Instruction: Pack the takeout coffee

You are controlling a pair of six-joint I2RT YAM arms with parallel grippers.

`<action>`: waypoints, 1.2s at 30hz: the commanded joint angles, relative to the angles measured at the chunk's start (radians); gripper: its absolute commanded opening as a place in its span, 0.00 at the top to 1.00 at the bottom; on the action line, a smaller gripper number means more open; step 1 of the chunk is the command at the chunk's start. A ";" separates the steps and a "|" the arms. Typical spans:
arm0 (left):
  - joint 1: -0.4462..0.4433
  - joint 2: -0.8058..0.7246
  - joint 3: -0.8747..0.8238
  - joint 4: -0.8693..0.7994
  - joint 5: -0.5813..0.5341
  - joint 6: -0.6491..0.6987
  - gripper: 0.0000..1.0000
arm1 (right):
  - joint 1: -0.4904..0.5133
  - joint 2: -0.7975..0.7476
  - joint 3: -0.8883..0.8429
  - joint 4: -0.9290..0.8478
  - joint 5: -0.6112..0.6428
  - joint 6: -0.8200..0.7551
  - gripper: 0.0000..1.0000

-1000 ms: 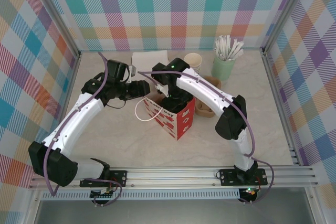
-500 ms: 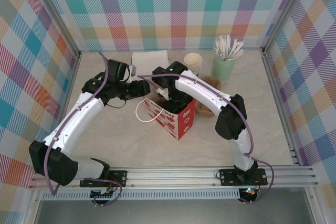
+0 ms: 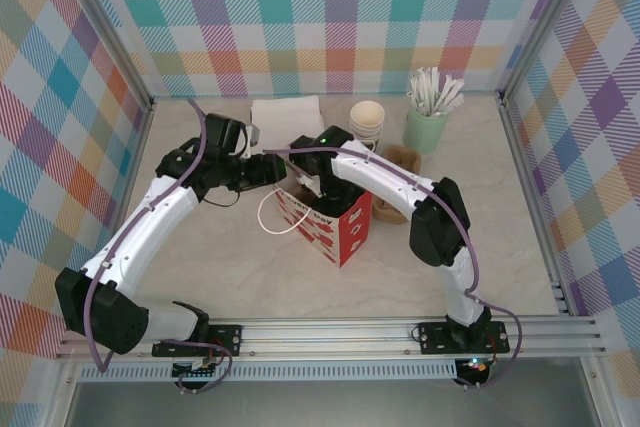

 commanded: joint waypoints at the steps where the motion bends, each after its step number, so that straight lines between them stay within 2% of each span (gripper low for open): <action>1: 0.005 0.005 0.029 -0.020 -0.008 0.021 0.35 | -0.004 0.009 -0.016 0.004 -0.013 -0.010 0.22; 36: 0.005 0.008 0.031 -0.022 -0.009 0.018 0.34 | -0.006 0.009 -0.046 0.041 -0.016 -0.012 0.22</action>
